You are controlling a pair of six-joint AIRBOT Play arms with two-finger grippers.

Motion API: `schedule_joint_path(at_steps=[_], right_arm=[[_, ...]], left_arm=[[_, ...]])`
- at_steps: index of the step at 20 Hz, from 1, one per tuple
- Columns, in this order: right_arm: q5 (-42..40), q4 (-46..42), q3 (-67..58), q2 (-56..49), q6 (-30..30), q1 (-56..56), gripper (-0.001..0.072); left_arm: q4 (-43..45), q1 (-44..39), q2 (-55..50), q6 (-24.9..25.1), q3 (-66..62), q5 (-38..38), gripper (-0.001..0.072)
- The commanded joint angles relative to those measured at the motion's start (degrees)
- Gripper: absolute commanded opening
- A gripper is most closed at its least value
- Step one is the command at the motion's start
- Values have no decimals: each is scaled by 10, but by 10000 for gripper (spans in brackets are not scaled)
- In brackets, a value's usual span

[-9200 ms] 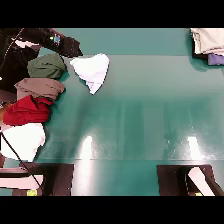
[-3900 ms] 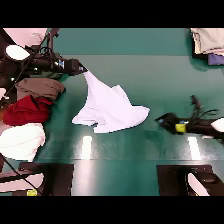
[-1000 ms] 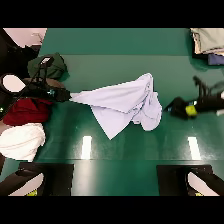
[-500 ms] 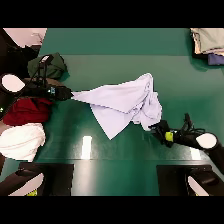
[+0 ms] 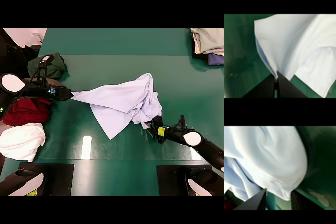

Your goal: Fold the shirts.

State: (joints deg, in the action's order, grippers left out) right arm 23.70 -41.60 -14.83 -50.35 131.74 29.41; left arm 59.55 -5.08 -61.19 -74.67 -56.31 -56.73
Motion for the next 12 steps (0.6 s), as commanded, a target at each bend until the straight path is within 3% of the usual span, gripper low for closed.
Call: schedule_joint_path(at_steps=[1, 4, 7, 12], right_arm=[[5, -5, -29, -50, -6, 8, 198], [13, -6, -34, -17, -32, 8, 23], [44, -30, -38, 80, -48, -31, 17], [211, -197, -194, 222, -71, -245, 16]], left_arm=[[0, 0, 0, 1, 0, -5, 26], [1, 0, 1, 1, -1, -10, 26], [12, 5, 5, -2, -51, -17, 26], [11, 61, 5, -10, -276, -42, 26]])
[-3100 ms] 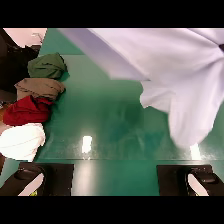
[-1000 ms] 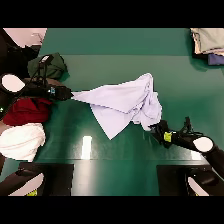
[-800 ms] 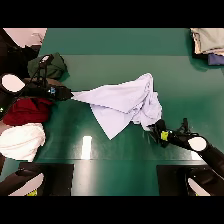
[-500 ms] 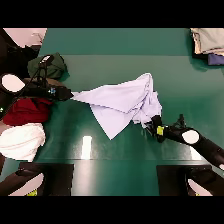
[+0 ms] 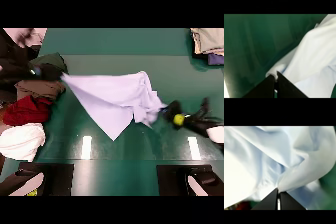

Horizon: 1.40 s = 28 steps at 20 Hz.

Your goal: Fold the shirts.

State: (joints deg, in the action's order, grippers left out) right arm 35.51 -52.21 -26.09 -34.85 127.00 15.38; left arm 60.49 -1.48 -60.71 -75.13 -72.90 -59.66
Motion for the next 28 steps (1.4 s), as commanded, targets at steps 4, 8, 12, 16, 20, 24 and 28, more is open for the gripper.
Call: schedule_joint_path(at_steps=[4, 8, 12, 16, 20, 24, 28], right_arm=[[204, -81, -290, 47, -204, -292, 16], [310, -43, -525, -55, -334, -381, 16], [369, -45, -737, -115, -364, -392, 16], [403, -46, -898, -142, -371, -392, 16], [405, -49, -972, -140, -372, -392, 16], [388, -50, -897, -99, -375, -392, 15], [476, -48, -873, -156, -342, -392, 14]], left_arm=[[2, 28, 1, -7, -305, -13, 26], [-1, 28, 2, -45, -459, -41, 25], [-26, 28, 59, -50, -479, -38, 25], [-37, 28, 122, -56, -479, -14, 26], [-97, 28, 163, -55, -484, 24, 25], [-90, 28, 168, -60, -479, 6, 25], [36, 28, 145, -136, -358, -54, 25]])
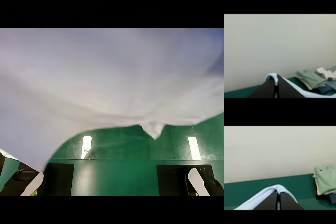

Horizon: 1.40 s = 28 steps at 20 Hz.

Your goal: Fold the shirts.

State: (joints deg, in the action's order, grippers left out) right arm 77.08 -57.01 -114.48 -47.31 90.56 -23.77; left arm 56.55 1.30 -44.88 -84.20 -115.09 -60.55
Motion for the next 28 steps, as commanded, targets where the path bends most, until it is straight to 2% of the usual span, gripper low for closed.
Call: schedule_joint_path(at_steps=[1, 4, 8, 11, 14, 16, 19, 21, 23, 26, 28], right_arm=[[107, 0, -4, -71, 36, 3, 14], [196, -10, -28, -204, 54, 63, 13], [236, -75, 44, -362, 58, 167, 14], [179, -76, 90, -456, 55, 196, 14], [69, -76, 79, -524, 50, 197, 14], [6, -76, 50, -560, 44, 197, 13], [-62, -76, 10, -593, 22, 197, 14], [-65, -89, 10, -594, -1, 198, 14], [-12, -149, 11, -590, -10, 206, 13], [50, -247, 63, -556, -22, 235, 13], [43, -254, 135, -517, -22, 250, 13]], left_arm=[[84, 0, -37, -45, 99, -73, 25], [82, 0, -134, -40, 184, -114, 25], [73, 0, -308, -39, 216, -149, 26], [69, 0, -417, -33, 216, -99, 26], [14, -2, -480, 48, 216, 7, 26], [-18, -3, -505, 82, 216, 85, 26], [-18, -3, -520, 82, 217, 183, 26], [-14, -2, -524, 102, 217, 169, 26], [2, -2, -524, 145, 217, 105, 25], [48, -2, -524, 148, 226, -13, 25], [61, -2, -524, 145, 259, -39, 25]])
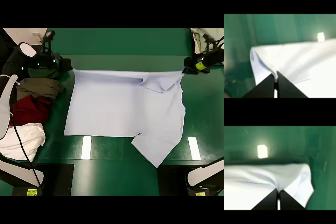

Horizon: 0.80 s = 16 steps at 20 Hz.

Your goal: Fold the shirts.

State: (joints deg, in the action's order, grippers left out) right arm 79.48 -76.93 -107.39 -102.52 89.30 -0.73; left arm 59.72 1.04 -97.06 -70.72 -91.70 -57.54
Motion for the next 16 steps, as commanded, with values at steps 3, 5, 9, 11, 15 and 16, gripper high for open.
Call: schedule_joint_path(at_steps=[3, 5, 9, 11, 15, 16], right_arm=[[3, -52, 161, 80, -9, 34, 14], [-13, -52, 209, 100, -9, 40, 15], [-39, -36, 274, 123, 2, 44, 17], [-41, -37, 286, 134, 13, 40, 277], [10, -36, 286, 194, 3, 5, 377], [36, -24, 286, 216, -9, -12, 377]], left_arm=[[29, 0, -2, 4, 74, -75, 25], [29, 0, -2, 2, 88, -82, 26], [30, 0, 1, -26, 89, -95, 53], [30, 0, 1, -31, 87, -109, 609], [44, 23, 29, -35, 71, -172, 481], [44, 37, 47, -39, 73, -186, 481]])
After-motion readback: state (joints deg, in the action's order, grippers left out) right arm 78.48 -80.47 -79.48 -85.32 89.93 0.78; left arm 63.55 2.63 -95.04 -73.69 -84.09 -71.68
